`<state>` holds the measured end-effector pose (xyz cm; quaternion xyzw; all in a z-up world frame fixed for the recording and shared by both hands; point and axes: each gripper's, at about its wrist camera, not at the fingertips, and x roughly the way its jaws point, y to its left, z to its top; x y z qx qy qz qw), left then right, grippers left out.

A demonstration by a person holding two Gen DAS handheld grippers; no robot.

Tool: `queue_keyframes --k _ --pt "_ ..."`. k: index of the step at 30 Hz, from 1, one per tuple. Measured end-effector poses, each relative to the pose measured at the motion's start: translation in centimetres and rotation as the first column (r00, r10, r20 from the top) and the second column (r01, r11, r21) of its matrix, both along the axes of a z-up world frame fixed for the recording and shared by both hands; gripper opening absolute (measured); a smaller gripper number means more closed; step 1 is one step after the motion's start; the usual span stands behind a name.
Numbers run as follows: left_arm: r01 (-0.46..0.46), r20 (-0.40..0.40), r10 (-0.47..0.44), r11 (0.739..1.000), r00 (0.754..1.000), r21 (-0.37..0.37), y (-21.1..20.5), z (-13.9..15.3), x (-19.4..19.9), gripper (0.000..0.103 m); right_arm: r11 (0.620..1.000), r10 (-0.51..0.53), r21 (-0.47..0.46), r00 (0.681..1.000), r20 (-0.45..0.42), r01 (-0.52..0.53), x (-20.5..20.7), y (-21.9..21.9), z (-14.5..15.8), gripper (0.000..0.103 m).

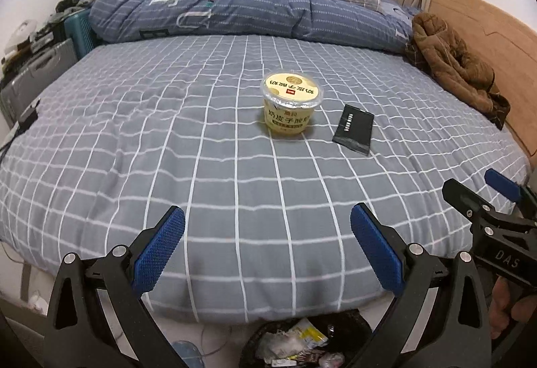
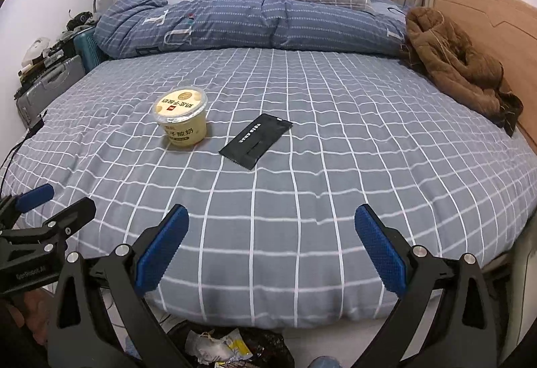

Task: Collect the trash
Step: 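Move both tools back over the bed toward the pudding cup and black sachet, then grasp the yellow pudding cup with the left tool while the right tool grasps the black sachet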

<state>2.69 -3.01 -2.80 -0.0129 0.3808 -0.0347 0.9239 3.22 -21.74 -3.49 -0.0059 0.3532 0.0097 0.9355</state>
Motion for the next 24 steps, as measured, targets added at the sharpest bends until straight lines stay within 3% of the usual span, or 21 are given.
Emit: queue_keyframes --k 24 --pt "0.026 -0.053 -0.024 0.999 0.998 0.022 -2.0 -3.1 14.7 0.097 0.998 -0.055 -0.006 0.996 -0.077 0.054 12.9 -1.8 -2.0 0.095"
